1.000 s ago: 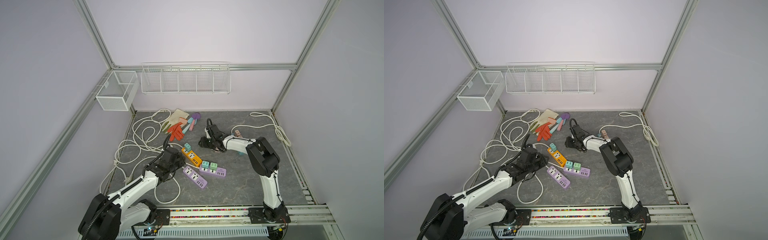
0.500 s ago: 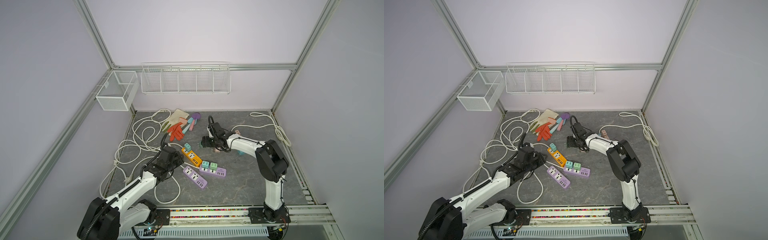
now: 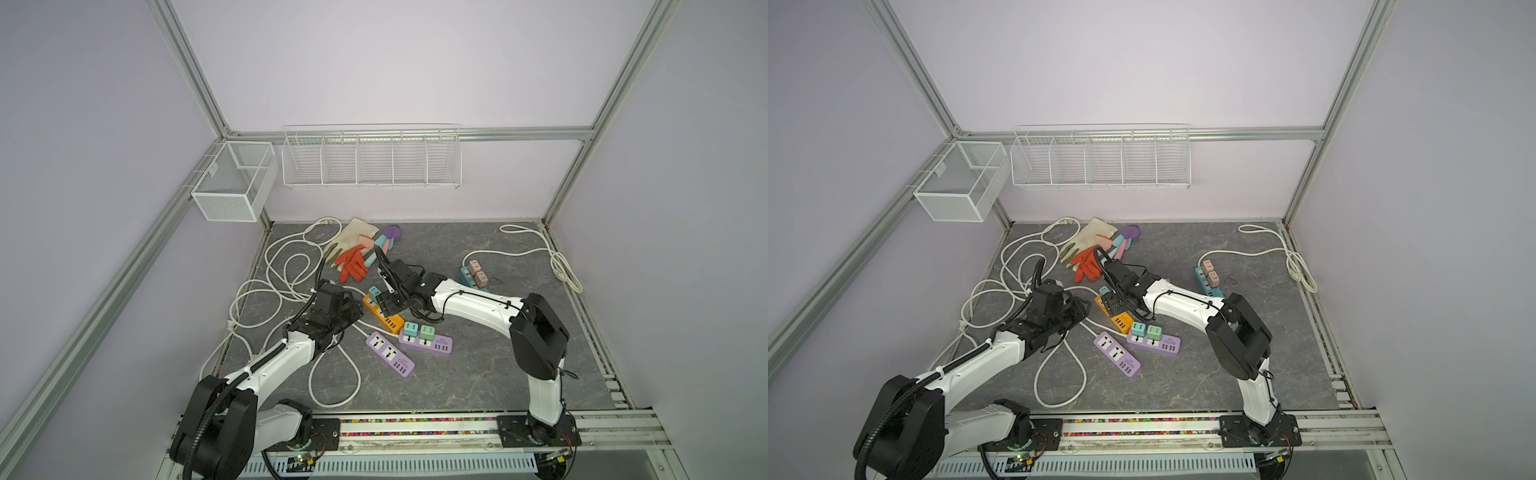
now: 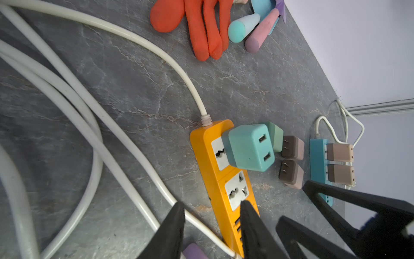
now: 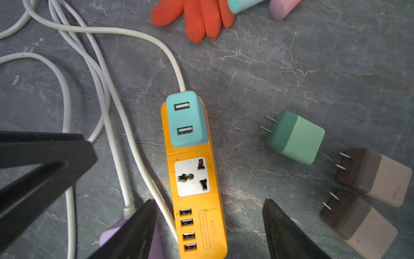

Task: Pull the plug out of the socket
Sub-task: 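Move the right gripper back over the teal plug on the orange strip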

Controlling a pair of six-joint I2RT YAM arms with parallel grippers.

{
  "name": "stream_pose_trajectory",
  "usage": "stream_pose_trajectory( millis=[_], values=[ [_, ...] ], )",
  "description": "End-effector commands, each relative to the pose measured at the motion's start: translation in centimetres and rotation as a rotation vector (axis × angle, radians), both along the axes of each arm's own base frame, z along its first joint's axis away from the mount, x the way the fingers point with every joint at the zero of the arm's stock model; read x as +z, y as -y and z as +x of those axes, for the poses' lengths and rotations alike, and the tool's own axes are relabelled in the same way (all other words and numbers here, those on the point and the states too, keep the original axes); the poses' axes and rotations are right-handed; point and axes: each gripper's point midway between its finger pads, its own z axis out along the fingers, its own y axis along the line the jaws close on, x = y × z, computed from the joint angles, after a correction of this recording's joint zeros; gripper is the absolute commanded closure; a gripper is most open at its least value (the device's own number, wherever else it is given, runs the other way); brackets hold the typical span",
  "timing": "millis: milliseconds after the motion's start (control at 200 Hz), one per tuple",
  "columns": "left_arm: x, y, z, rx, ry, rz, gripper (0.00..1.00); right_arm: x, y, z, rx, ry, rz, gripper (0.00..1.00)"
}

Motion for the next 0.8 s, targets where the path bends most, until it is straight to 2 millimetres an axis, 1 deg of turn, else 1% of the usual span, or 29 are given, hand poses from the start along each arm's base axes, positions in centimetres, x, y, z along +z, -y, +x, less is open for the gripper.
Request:
stream_pose_trajectory(
  millis=[0, 145, 320, 410, 540, 795],
  values=[
    [1.1, 0.7, 1.9, 0.002, 0.031, -0.044, 0.58, -0.4, -0.5, 0.9, 0.024, 0.037, -0.039, 0.24],
    [-0.1, 0.3, 2.6, 0.021, -0.004, -0.046, 0.58, -1.6, -2.1, 1.8, 0.047, 0.019, -0.052, 0.26],
    [-1.6, 0.5, 3.4, 0.011, -0.029, -0.063, 0.59, -2.2, -3.0, 2.6, 0.057, 0.035, -0.048, 0.32],
    [-2.3, 0.7, 3.8, -0.001, -0.045, -0.078, 0.60, -2.9, -3.1, 3.2, 0.053, 0.040, -0.075, 0.35],
    [-3.0, 1.5, 4.3, -0.041, -0.063, -0.099, 0.62, -3.4, -3.3, 3.8, 0.054, 0.042, -0.079, 0.40],
    [-3.6, 1.9, 4.7, -0.048, -0.065, -0.115, 0.63, -4.5, -3.8, 4.1, 0.079, 0.027, -0.086, 0.49]
  ],
)
